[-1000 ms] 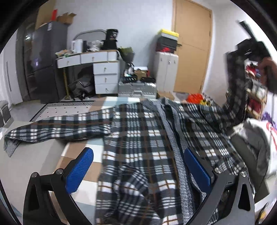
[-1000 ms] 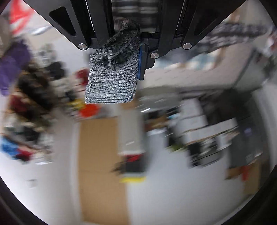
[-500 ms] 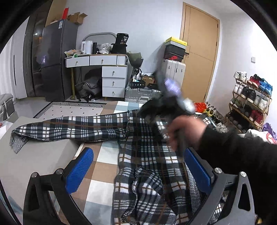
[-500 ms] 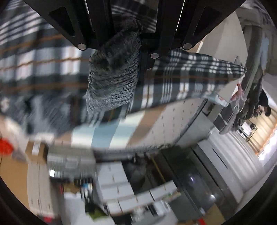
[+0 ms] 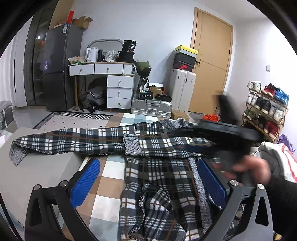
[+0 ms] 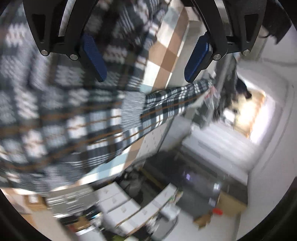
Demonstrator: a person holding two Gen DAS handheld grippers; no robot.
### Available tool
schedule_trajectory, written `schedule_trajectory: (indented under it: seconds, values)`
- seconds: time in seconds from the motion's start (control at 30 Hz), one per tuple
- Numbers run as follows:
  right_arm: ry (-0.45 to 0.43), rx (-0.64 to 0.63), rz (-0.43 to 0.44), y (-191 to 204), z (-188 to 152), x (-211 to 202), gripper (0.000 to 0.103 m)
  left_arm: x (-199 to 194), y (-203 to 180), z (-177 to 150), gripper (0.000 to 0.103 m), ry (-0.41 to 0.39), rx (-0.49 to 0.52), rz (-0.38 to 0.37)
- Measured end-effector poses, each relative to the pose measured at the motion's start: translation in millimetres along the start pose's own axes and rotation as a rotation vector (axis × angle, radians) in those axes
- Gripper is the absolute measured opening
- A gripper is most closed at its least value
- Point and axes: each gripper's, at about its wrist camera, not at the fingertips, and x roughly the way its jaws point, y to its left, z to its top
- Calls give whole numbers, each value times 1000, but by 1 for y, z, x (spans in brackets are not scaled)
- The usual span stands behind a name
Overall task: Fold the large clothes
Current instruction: 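Carry the sleeve across the cardigan body and open the right gripper, then grasp the other grey knit sleeve cuff with the left gripper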
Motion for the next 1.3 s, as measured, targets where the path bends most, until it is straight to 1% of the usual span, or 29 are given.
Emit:
schedule_trajectory:
  seconds: [0.07,0.1,0.13,0.17,0.2,0.3,0.37,0.43,0.47,0.5,0.53,0.57,0.6,0.67,0.7,0.77,0.8,0.87,1.0,1.07,1.17,1.23,1.27,1.3]
  values:
    - [-69,17,11,-3,-17,-35,98,4,-2,-1,102,9,7,12]
    - [-122,5,15,-6,-33,-63,99,6,-2,-2,102,16,5,15]
    - [-157,-9,-1,2,-40,-71,101,9,-2,-3,102,22,0,18]
    - [-198,-23,-22,5,-53,-88,103,11,-2,-3,102,26,-4,29]
    - [-236,-26,-25,5,-66,-105,103,14,-1,-4,102,34,-3,47]
    - [-330,-11,-5,8,-98,-138,103,20,2,-6,102,51,-18,70]
    - [-390,-14,22,11,-121,-154,103,22,8,-7,102,63,-38,105]
    - [-464,-41,22,9,-145,-165,103,20,16,-8,102,66,-59,123]
    - [-495,-55,5,8,-155,-169,103,18,20,-8,102,69,-73,128]
    - [-504,-60,-18,9,-161,-173,103,17,26,-7,102,78,-94,132]
    - [-481,-74,-50,12,-162,-174,103,17,33,-6,102,100,-119,122]
    - [-463,-98,-52,16,-162,-176,103,15,42,-4,102,119,-152,99]
    - [-465,-130,-47,20,-163,-179,103,12,52,-3,102,130,-183,82]
    - [-494,-143,-45,22,-166,-185,103,7,72,1,102,155,-229,96]
    - [-496,-129,-23,22,-165,-187,103,5,81,3,102,164,-243,103]
    - [-488,-101,45,19,-164,-187,103,-1,114,10,102,187,-292,114]
    - [-495,-87,65,18,-162,-188,103,-2,128,14,102,201,-322,126]
    - [-495,-86,69,18,-163,-189,103,-6,170,22,102,223,-405,153]
    - [-484,-89,64,16,-166,-189,103,-7,246,26,102,250,-543,162]
    - [-482,-87,65,15,-166,-189,103,-1,270,23,102,274,-604,147]
    - [-482,-70,62,9,-164,-187,103,12,311,13,102,307,-757,97]
    - [-477,-49,62,4,-163,-185,103,21,331,6,102,301,-861,51]
    - [-476,-40,56,2,-163,-184,103,25,338,5,102,306,-894,41]
    - [-475,-29,40,-1,-162,-183,103,27,345,4,102,283,-924,29]
